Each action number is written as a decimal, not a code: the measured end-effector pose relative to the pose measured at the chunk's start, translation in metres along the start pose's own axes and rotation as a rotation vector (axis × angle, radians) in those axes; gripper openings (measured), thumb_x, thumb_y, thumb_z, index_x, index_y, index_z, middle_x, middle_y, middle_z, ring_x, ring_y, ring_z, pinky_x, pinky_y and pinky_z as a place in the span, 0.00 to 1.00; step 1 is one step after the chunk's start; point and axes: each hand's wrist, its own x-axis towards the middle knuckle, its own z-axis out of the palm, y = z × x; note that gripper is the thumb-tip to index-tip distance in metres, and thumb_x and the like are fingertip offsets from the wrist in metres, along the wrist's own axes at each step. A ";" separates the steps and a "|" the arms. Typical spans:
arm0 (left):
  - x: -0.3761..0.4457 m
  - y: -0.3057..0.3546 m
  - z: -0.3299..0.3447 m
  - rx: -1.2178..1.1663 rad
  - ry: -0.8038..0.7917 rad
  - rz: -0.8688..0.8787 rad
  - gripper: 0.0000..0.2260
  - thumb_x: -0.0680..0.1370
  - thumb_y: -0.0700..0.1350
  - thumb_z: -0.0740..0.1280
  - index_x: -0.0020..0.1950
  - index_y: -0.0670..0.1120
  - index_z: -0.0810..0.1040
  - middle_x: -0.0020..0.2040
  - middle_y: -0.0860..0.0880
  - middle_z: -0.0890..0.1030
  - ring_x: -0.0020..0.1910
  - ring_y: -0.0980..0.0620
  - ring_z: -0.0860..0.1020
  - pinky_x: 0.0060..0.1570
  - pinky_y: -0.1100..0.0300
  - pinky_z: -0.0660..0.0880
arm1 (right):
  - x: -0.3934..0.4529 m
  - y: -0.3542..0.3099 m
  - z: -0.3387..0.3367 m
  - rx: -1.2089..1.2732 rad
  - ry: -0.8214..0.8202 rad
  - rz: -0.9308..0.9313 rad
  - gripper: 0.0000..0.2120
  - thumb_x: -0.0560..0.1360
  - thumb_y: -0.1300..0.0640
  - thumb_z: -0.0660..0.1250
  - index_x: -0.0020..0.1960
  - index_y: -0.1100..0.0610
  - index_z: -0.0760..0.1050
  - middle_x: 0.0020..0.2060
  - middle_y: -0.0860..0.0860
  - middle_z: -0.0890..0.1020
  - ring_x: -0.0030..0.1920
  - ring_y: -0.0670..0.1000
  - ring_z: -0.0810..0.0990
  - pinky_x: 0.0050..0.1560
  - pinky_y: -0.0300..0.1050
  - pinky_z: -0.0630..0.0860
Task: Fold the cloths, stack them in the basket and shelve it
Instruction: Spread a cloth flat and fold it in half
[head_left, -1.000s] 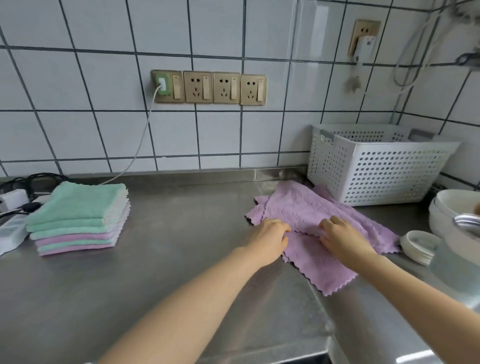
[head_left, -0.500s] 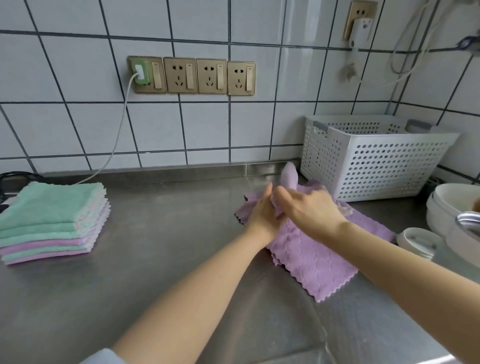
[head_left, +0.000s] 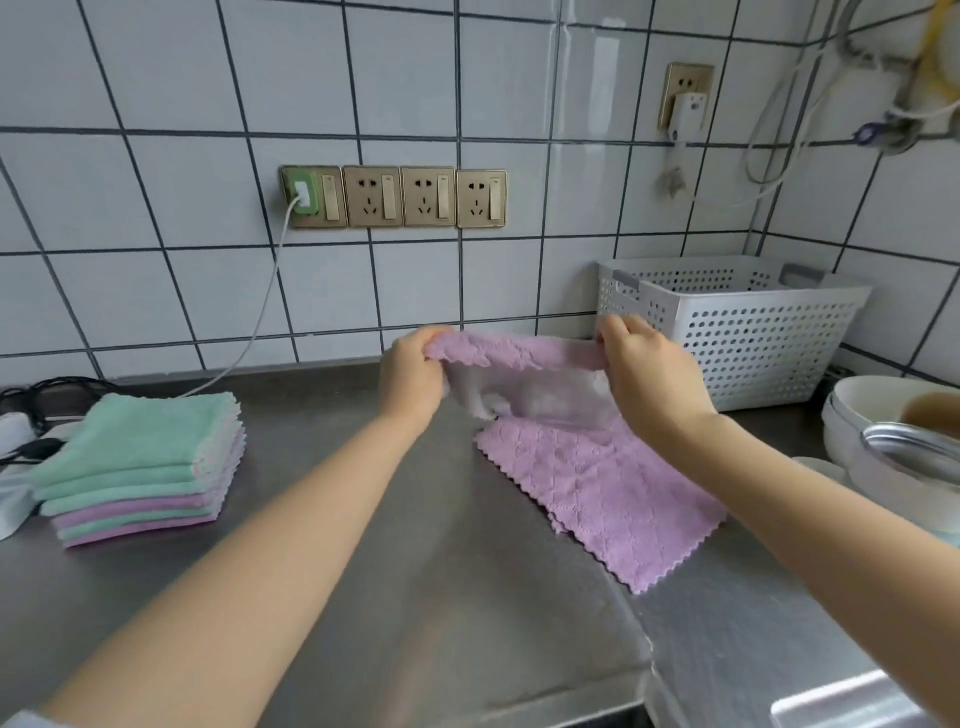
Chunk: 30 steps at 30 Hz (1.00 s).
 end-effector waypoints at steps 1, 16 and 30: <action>0.002 0.007 -0.014 -0.021 0.047 0.015 0.18 0.71 0.33 0.58 0.55 0.41 0.82 0.53 0.43 0.83 0.53 0.46 0.80 0.54 0.55 0.75 | 0.002 -0.005 -0.008 0.023 0.083 -0.025 0.11 0.71 0.72 0.65 0.47 0.61 0.68 0.41 0.57 0.75 0.30 0.60 0.76 0.26 0.46 0.69; -0.052 0.004 -0.227 -0.052 -0.174 -0.147 0.07 0.68 0.44 0.76 0.45 0.50 0.84 0.45 0.54 0.85 0.51 0.57 0.80 0.56 0.61 0.72 | -0.018 -0.082 -0.057 0.875 -0.077 -0.005 0.09 0.76 0.66 0.62 0.43 0.58 0.79 0.34 0.52 0.79 0.35 0.50 0.74 0.35 0.42 0.68; -0.077 -0.057 -0.240 -0.111 -0.314 -0.556 0.21 0.70 0.52 0.74 0.47 0.34 0.78 0.35 0.43 0.78 0.34 0.51 0.74 0.37 0.62 0.70 | -0.033 -0.094 -0.011 0.955 -0.577 0.166 0.11 0.78 0.55 0.64 0.39 0.59 0.74 0.33 0.52 0.69 0.34 0.48 0.66 0.32 0.40 0.63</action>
